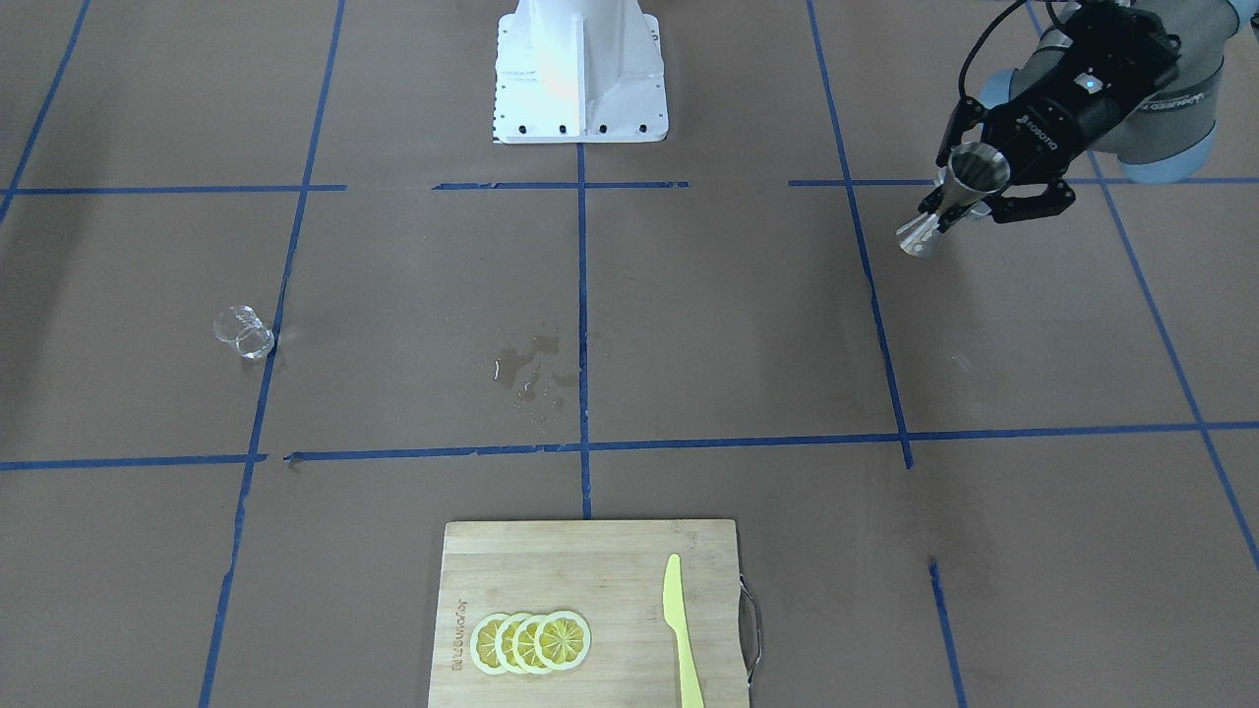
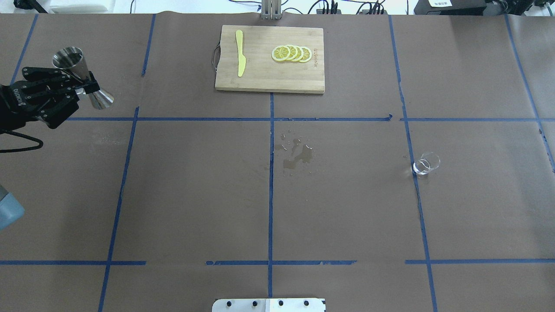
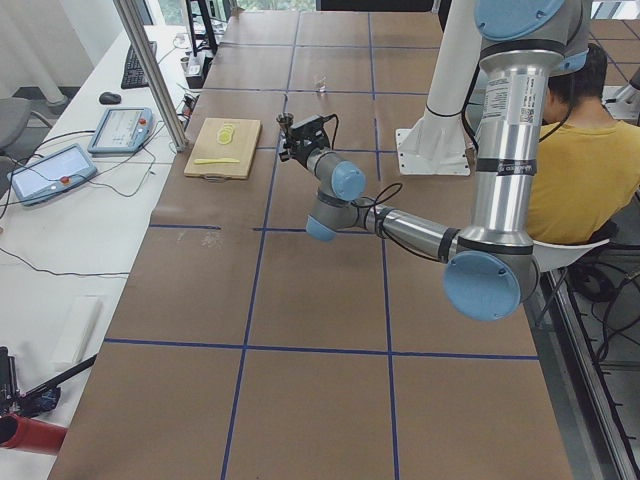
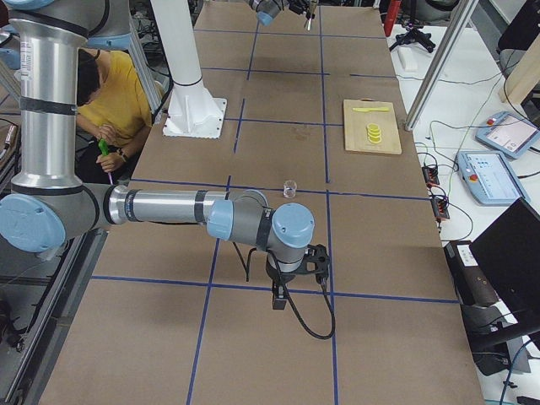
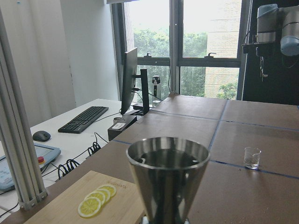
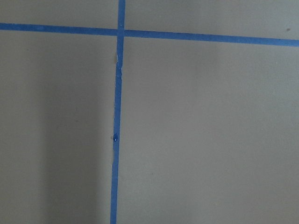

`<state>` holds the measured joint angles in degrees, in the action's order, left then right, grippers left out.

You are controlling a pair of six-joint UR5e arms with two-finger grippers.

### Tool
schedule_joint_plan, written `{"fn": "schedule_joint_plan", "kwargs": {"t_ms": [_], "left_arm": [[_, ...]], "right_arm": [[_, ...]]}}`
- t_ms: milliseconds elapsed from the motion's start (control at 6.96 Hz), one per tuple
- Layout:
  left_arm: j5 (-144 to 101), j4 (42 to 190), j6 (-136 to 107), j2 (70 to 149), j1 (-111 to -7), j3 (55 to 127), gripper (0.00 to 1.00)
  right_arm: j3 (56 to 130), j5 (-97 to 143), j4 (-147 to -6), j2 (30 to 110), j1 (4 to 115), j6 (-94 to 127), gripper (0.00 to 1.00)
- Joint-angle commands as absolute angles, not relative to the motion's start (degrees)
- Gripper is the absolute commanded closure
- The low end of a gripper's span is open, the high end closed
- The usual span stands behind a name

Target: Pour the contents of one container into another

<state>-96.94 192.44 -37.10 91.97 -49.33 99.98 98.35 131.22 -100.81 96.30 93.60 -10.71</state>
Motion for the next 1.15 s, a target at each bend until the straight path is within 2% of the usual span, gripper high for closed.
{"fn": "schedule_joint_plan", "kwargs": {"t_ms": [0,287,574,1005], "left_arm": [[-84.8,192.3,-40.7,90.7,-48.5,100.5,1.0],[-74.4,190.0,-43.1,91.1,-41.5,101.9,1.0],[-51.9,177.4,-43.2,91.5,-27.6,109.0,1.0],[-36.1,172.0,-43.2,89.5,-24.3,107.5,1.0]], "right_arm": [[98.3,131.2,-100.8,96.3,93.6,-10.7,0.0],[98.3,131.1,-100.8,96.2,93.6,-10.7,0.0],[98.3,131.1,-100.8,96.2,93.6,-10.7,0.0],[98.3,131.1,-100.8,96.3,93.6,-10.7,0.0]]}}
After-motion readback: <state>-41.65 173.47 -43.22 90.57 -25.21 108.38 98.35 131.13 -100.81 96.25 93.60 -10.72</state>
